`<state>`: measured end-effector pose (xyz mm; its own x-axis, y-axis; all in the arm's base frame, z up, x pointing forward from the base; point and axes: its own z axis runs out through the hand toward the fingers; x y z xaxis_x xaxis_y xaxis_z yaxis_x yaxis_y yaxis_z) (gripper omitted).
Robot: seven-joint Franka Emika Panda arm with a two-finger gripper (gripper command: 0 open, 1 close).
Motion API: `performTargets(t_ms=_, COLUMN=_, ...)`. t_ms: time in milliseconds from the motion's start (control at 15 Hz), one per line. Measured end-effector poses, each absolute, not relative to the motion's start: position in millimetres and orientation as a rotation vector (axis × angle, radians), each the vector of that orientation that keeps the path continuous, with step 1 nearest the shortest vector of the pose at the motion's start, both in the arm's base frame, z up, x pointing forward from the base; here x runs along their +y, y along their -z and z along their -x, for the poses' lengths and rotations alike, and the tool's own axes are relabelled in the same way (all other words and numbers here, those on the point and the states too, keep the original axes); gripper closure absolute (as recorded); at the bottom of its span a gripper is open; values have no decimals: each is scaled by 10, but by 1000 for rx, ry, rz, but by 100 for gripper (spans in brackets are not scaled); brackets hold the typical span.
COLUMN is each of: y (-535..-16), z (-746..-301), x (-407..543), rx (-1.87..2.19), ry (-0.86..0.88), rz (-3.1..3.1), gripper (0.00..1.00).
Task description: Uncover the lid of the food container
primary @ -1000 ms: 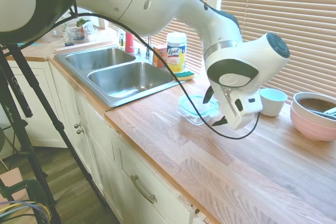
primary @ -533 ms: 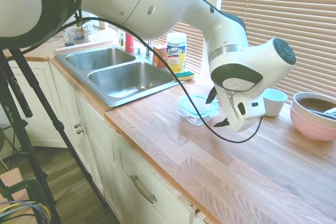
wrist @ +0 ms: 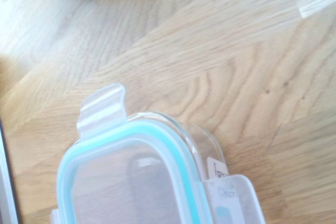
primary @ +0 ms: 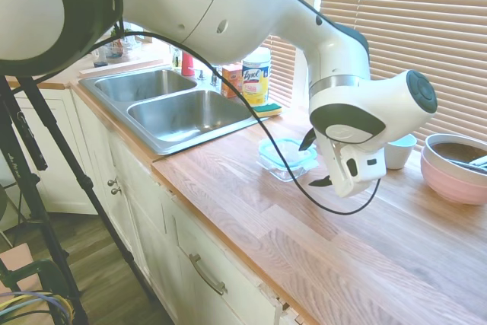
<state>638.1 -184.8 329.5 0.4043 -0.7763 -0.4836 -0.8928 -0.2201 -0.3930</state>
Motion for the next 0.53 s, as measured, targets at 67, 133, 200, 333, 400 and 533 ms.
performTargets(t_ms=67, y=-3278, z=-6383, x=-1842, rx=1413, ry=-245, rz=2037, gripper=100)
performTargets(t_ms=133, y=-3267, z=-6382, x=-1842, rx=1410, ry=-249, rz=2030, gripper=100)
performTargets(t_ms=200, y=-3259, z=-6377, x=-1848, rx=1406, ry=-255, rz=2019, gripper=100)
performTargets(t_ms=333, y=-3237, z=-6360, x=-1876, rx=1402, ry=-262, rz=2000, gripper=100)
performTargets(t_ms=400, y=-3225, z=-6352, x=-1895, rx=1399, ry=-260, rz=1996, gripper=100)
performTargets(t_ms=533, y=-3186, z=-6340, x=-1918, rx=1401, ry=-262, rz=1981, gripper=100)
